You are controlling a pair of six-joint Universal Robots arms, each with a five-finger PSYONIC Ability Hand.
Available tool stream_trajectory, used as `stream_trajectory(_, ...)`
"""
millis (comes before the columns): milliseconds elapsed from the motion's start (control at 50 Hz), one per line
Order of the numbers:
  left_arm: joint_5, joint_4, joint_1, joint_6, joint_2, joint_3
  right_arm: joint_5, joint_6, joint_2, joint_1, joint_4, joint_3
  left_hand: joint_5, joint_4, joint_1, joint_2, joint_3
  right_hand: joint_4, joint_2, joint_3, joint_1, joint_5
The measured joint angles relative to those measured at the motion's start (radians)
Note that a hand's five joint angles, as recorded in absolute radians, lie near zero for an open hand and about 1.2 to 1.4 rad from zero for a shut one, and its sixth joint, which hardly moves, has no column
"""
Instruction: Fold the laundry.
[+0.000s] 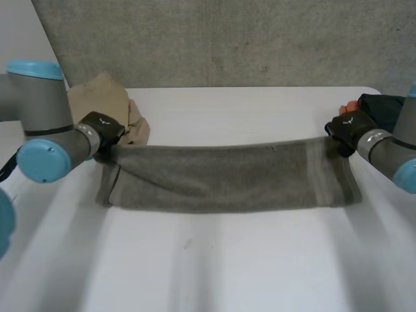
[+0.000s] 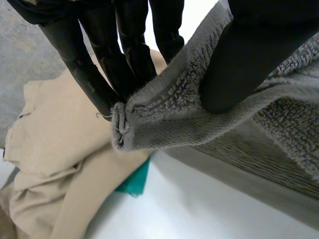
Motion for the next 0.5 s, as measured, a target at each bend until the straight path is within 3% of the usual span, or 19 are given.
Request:
stream_trajectory(80, -0.011, -0.003, -0.011, 0.005, -0.083, 0.127, 0.037, 0.021, 0.07, 0.017, -0.08, -0.083, 0.0, -0.006, 0.0, -0.008, -0.006, -0.063, -0.078, -0.08, -0.063, -0.063)
stream_trajectory(140, -0.015, 0.008, -0.019, 0.011, -0.123, 0.192, 0.067, 0.033, 0.111, 0.029, -0.127, -0.126, -0.076, -0.105, -0.093, -0.103, -0.096, -0.585, -0.627, -0.59, -0.59, -0.606)
stream_trajectory(160, -0.017, 0.013, -0.022, 0.013, -0.13, 0.205, 0.079, 0.037, 0.121, 0.033, -0.139, -0.138, -0.365, -0.401, -0.428, -0.418, -0.386, -0.738, -0.764, -0.744, -0.722, -0.764)
stream_trajectory(180, -0.02, 0.018, -0.024, 0.015, -0.134, 0.213, 0.087, 0.038, 0.127, 0.036, -0.145, -0.144, -0.553, -0.594, -0.647, -0.585, -0.572, -0.82, -0.85, -0.822, -0.806, -0.839)
stream_trajectory(220, -0.03, 0.034, -0.029, 0.018, -0.14, 0.228, 0.121, 0.046, 0.139, 0.043, -0.159, -0.162, -0.869, -0.931, -0.946, -0.926, -0.907, -0.957, -0.955, -0.956, -0.9, -0.957)
stream_trajectory(340, -0.063, 0.073, -0.039, 0.013, -0.095, 0.191, 0.161, 0.094, 0.094, 0.047, -0.138, -0.144, -0.925, -1.0, -0.961, -0.991, -0.98, -0.978, -0.965, -0.975, -0.904, -0.962)
stream_trajectory(500, -0.036, 0.108, -0.043, -0.051, 0.103, -0.061, 0.043, 0.168, -0.128, 0.01, -0.004, 0.116, -0.925, -1.0, -0.961, -0.991, -0.98, -0.978, -0.965, -0.975, -0.904, -0.962)
